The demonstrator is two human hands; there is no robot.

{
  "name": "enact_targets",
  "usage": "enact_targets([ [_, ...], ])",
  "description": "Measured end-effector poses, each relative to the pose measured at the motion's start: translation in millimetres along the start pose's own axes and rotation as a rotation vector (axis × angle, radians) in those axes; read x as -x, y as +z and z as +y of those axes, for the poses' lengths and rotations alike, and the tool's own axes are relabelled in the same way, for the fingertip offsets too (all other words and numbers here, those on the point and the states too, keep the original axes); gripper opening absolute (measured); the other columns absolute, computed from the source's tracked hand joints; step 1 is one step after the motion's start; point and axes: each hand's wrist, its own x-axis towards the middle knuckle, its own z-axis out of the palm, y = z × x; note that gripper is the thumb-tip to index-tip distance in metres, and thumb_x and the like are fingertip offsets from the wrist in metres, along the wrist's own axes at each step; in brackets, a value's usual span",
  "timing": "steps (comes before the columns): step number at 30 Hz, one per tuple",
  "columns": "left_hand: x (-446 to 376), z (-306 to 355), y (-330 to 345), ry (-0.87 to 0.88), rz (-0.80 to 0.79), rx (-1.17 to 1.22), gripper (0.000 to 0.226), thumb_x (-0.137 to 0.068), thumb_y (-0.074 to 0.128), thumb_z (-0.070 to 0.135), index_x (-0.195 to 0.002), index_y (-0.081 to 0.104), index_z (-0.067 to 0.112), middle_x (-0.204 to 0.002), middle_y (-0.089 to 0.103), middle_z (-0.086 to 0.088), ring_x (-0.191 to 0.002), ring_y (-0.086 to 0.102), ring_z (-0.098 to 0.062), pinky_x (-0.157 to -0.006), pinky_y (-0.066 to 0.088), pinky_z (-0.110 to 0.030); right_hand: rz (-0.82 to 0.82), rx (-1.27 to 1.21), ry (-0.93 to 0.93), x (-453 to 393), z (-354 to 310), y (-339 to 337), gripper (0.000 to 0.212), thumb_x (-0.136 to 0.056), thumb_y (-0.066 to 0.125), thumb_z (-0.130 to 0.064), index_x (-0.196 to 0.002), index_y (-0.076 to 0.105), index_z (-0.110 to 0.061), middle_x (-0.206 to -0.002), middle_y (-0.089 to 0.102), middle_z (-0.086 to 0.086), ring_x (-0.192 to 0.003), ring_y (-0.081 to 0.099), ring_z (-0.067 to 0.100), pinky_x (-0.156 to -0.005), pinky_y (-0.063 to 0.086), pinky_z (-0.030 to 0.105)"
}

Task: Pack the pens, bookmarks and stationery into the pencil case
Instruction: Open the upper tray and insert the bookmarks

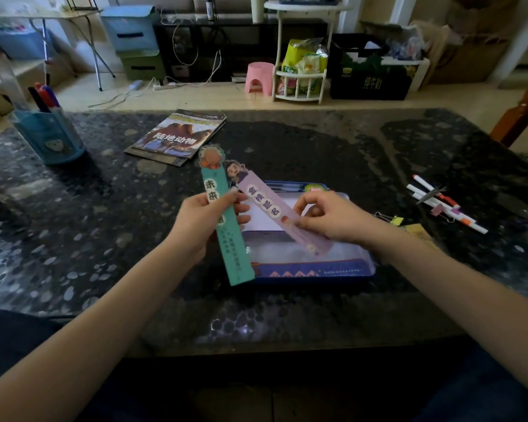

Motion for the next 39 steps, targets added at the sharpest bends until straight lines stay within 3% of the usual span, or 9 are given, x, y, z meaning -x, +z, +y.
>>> enact_targets([
  [3, -7.7, 6.9, -12.1, 0.018, 0.073, -0.056, 0.019, -0.087, 0.065, 0.024, -0.084, 0.070, 0.006, -0.069, 0.072, -0.003, -0.057, 0.067, -0.014, -0.052, 0.053, -0.023, 0.011, 0.145, -0.038, -2.4, 3.3, -18.3, 0.013, -0.087, 0.068, -0.025, -0.077, 0.059, -0.027, -0.054, 0.055, -0.009, -0.041, 0.045, -0.003, -0.051, 0.036, 0.020],
  [5, -10.8, 10.1, -18.1, -0.016, 0.045, -0.112, 0.018, -0.085, 0.067, 0.025, -0.083, 0.071, 0.007, -0.071, 0.073, -0.002, -0.058, 0.068, -0.013, -0.051, 0.053, -0.023, -0.061, 0.195, 0.000, -2.1, 5.2, -29.7, 0.010, -0.088, 0.067, -0.024, -0.079, 0.062, -0.026, -0.052, 0.055, -0.009, -0.040, 0.045, -0.004, -0.050, 0.035, 0.018],
  [10, -10.8, 8.0, -19.4, -0.088, -0.006, -0.318, 0.018, -0.082, 0.070, 0.024, -0.086, 0.071, 0.007, -0.074, 0.074, -0.003, -0.062, 0.070, -0.015, -0.048, 0.053, -0.023, -0.320, 0.376, 0.116, 2.3, 6.1, -44.3, 0.003, -0.089, 0.064, -0.030, -0.087, 0.065, -0.031, -0.076, 0.063, -0.011, -0.070, 0.057, 0.005, -0.066, 0.043, 0.021],
  [13, -7.4, 7.1, -16.6, -0.151, -0.125, -0.440, 0.021, -0.080, 0.073, 0.023, -0.088, 0.071, 0.004, -0.076, 0.075, -0.004, -0.063, 0.071, -0.016, -0.049, 0.053, -0.023, -0.382, 0.440, 0.094, 4.0, 7.5, -39.2, 0.004, -0.089, 0.065, -0.031, -0.087, 0.065, -0.035, -0.082, 0.061, -0.014, -0.074, 0.056, 0.002, -0.067, 0.043, 0.019],
  [19, 0.6, 8.2, -9.9, -0.213, -0.371, -0.635, 0.027, -0.076, 0.076, 0.023, -0.093, 0.068, 0.004, -0.079, 0.074, -0.009, -0.066, 0.071, -0.018, -0.052, 0.054, -0.025, -0.442, 0.481, 0.086, 0.6, 12.9, -25.4, 0.008, -0.088, 0.067, -0.027, -0.082, 0.065, -0.033, -0.073, 0.058, -0.012, -0.066, 0.053, 0.002, -0.058, 0.039, 0.015],
  [22, 3.6, 9.4, -8.5, -0.195, -0.461, -0.739, 0.028, -0.075, 0.077, 0.028, -0.088, 0.068, 0.006, -0.069, 0.073, -0.005, -0.065, 0.071, -0.018, -0.052, 0.053, -0.024, -0.433, 0.497, 0.076, -1.2, 17.0, -19.6, 0.011, -0.083, 0.072, -0.026, -0.076, 0.064, -0.030, -0.074, 0.060, -0.012, -0.069, 0.055, 0.004, -0.060, 0.040, 0.017],
  [25, 5.4, 6.8, -6.9, -0.217, -0.531, -0.766, 0.031, -0.074, 0.077, 0.030, -0.091, 0.069, 0.004, -0.072, 0.073, -0.006, -0.069, 0.072, -0.021, -0.055, 0.054, -0.025, -0.446, 0.497, 0.093, -2.3, 18.4, -16.9, 0.013, -0.079, 0.076, -0.028, -0.073, 0.065, -0.029, -0.077, 0.064, -0.012, -0.075, 0.059, 0.006, -0.064, 0.043, 0.019],
  [39, 7.5, 5.5, -4.0, -0.249, -0.575, -0.889, 0.030, -0.079, 0.074, 0.031, -0.094, 0.066, 0.006, -0.077, 0.071, -0.004, -0.065, 0.071, -0.021, -0.059, 0.054, -0.028, -0.471, 0.553, 0.124, -6.7, 25.2, -4.3, 0.019, -0.077, 0.076, -0.034, -0.079, 0.059, -0.025, -0.086, 0.063, -0.006, -0.079, 0.057, 0.011, -0.062, 0.040, 0.023],
])
